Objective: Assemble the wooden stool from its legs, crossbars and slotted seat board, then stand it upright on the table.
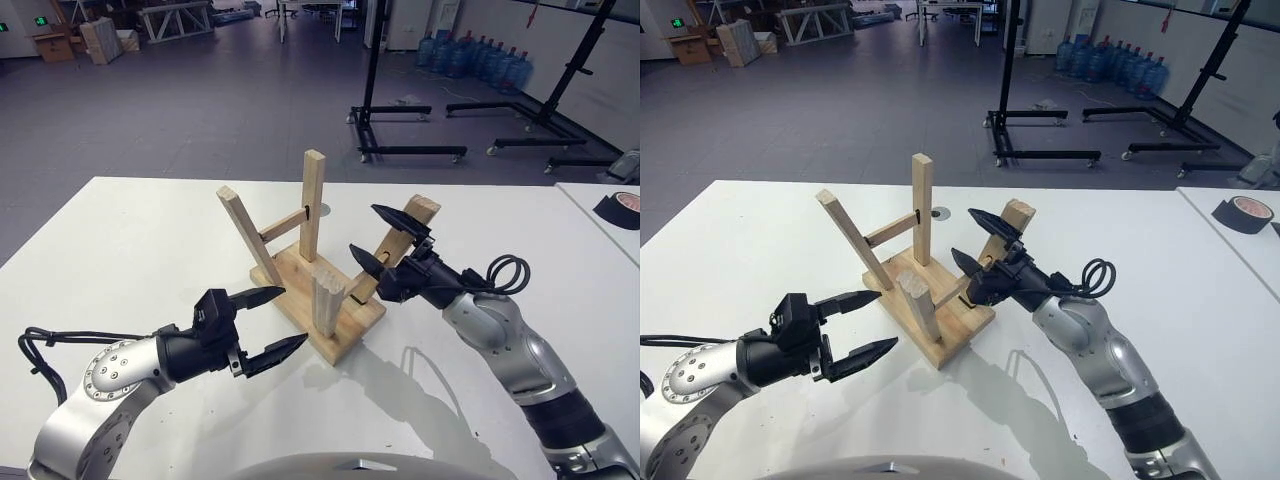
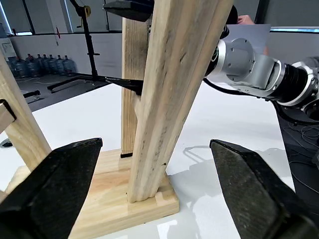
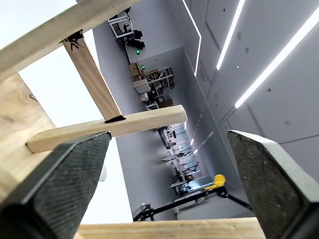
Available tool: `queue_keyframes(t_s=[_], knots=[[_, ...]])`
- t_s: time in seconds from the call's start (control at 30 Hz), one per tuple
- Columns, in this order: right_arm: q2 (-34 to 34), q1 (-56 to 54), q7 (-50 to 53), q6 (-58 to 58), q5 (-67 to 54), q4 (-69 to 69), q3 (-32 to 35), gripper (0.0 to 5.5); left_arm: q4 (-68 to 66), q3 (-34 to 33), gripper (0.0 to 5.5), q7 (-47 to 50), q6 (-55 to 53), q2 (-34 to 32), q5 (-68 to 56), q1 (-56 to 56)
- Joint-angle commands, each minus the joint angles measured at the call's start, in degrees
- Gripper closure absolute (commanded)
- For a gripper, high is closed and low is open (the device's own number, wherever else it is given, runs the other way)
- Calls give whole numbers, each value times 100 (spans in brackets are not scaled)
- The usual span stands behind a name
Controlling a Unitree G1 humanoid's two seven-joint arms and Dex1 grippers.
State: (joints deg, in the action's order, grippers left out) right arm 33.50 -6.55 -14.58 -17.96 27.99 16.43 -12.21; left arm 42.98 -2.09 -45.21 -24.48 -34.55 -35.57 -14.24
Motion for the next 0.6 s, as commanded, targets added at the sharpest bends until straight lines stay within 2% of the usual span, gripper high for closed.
queue_keyframes(t_s=[0.03, 0.17, 0.37, 0.6], knots=[[-194, -149, -524, 472, -442, 271, 0, 117, 116, 221, 153, 434, -281, 188, -170, 789], [-455, -617, -752, 886, -934, 675, 190, 117, -101, 769, 153, 599, -318, 398, 59, 1211], [-493, -1553, -844, 1631, -1604, 853, 976, 117, -173, 892, 153, 590, -265, 466, 64, 1319], [-649, -1571, -1769, 4233, -4654, 608, 2102, 117, -78, 792, 153, 278, -460, 356, -617, 1340]])
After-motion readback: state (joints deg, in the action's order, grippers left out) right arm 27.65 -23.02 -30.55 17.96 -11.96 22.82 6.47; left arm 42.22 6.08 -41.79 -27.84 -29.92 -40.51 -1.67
